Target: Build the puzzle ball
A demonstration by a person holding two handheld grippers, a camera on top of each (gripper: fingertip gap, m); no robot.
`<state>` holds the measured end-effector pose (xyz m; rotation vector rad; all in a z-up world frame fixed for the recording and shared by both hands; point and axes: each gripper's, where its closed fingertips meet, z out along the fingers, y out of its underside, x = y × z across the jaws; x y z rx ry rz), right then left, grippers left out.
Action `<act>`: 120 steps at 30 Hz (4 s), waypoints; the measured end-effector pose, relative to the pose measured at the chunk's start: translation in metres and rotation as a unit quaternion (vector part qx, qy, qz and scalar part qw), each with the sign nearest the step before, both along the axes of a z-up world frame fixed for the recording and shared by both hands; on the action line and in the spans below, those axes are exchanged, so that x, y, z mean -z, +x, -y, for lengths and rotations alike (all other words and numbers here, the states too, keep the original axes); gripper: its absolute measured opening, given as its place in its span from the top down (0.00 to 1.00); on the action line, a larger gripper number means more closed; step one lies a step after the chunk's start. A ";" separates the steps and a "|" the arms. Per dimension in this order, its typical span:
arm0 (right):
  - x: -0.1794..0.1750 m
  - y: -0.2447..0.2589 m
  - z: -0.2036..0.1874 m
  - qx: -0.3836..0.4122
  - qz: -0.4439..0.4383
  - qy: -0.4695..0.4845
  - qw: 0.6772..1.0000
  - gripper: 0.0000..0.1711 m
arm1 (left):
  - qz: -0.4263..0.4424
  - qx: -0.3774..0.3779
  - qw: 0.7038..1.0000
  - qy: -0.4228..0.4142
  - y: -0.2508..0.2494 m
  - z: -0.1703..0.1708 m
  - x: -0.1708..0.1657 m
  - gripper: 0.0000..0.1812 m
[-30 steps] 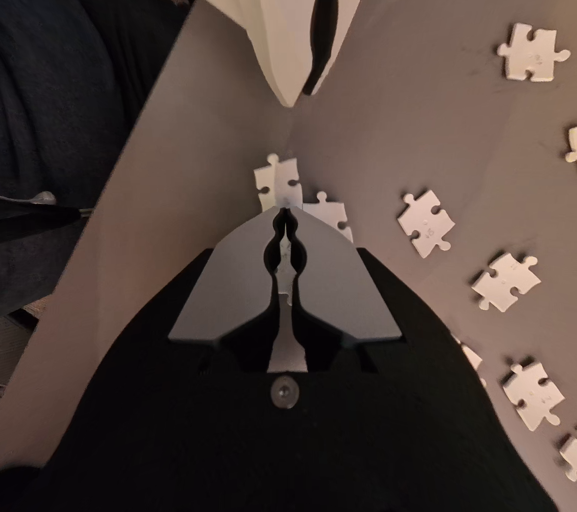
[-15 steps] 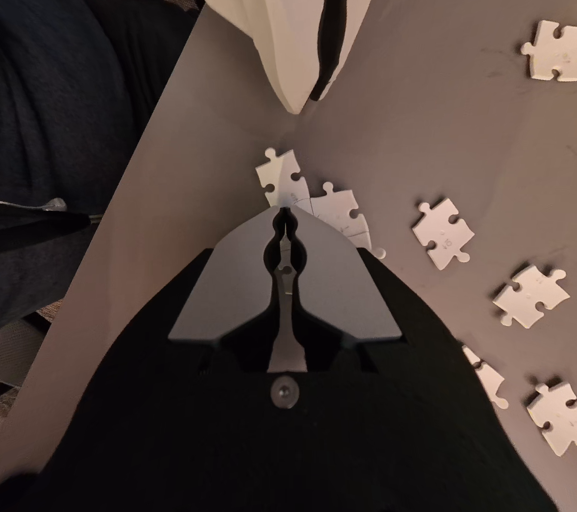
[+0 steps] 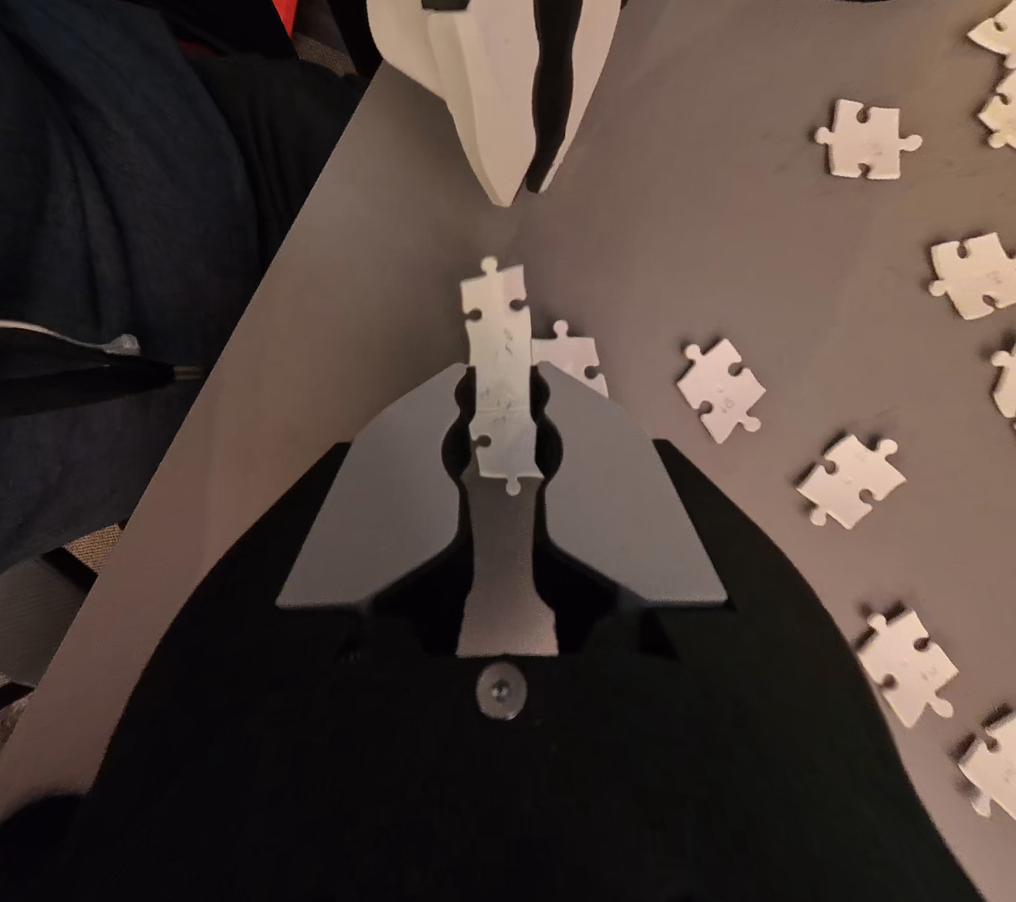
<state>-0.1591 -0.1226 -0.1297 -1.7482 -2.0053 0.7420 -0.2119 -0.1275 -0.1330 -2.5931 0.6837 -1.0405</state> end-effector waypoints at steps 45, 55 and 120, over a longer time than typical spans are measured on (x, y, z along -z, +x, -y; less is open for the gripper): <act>0.023 0.004 0.011 0.008 0.029 0.078 0.996 0.93 | 0.029 0.077 0.991 0.110 0.004 0.006 -0.008 0.88; 0.007 0.004 0.012 0.006 -0.003 0.065 0.998 0.96 | 0.035 0.075 0.990 0.111 0.003 0.005 -0.011 0.88; -0.101 0.015 0.007 0.020 -0.304 -0.257 0.917 0.88 | 0.408 0.169 0.888 0.129 0.070 0.016 -0.091 0.99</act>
